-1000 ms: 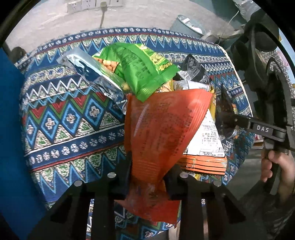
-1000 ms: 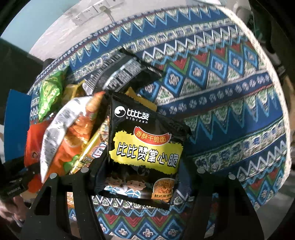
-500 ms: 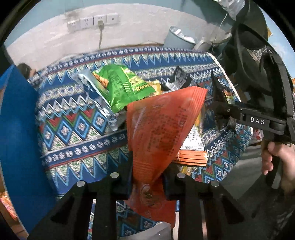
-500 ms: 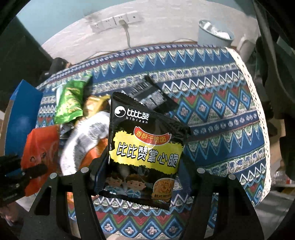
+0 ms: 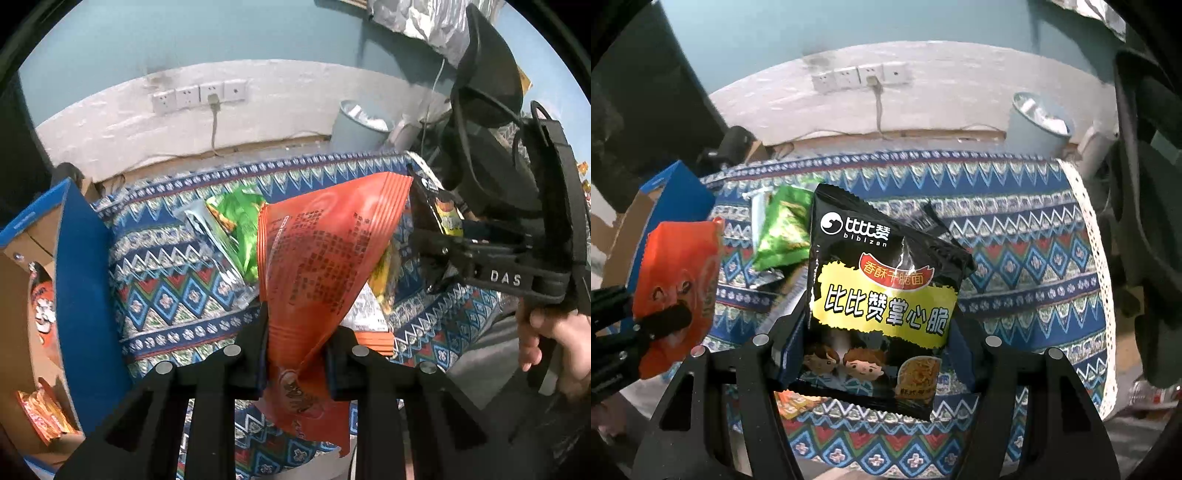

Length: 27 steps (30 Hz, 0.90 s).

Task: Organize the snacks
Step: 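Lift and carry both bags over the cardboard box with both tools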

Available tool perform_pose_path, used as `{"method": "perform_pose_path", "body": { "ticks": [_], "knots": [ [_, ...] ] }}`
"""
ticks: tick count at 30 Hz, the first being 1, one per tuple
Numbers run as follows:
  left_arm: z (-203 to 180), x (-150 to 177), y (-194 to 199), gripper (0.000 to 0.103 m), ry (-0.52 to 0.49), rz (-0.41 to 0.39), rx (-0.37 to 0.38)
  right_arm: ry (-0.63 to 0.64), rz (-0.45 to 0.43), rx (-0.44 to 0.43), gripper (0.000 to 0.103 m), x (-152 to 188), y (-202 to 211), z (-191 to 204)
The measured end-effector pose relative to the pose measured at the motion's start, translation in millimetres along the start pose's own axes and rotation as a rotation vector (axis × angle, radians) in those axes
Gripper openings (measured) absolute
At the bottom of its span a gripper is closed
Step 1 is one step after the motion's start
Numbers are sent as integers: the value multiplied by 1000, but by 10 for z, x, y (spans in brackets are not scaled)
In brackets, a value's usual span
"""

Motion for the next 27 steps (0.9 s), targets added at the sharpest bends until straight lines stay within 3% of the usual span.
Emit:
{"method": "perform_pose_path", "body": {
  "ticks": [27],
  "knots": [
    [752, -16, 611, 23, 149, -113, -172, 152, -97, -82, 66, -221, 274, 878]
  ]
}}
Point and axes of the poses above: each gripper's, at about its wrist camera, not at the fingertips, and y roughly against the way its jaws point, z to its left, x to its underside, the point moved 4 cm from there along -y, roughly the way its jaws point, and after that the axes turned 11 degrees about -y, right-handed, at the moved point
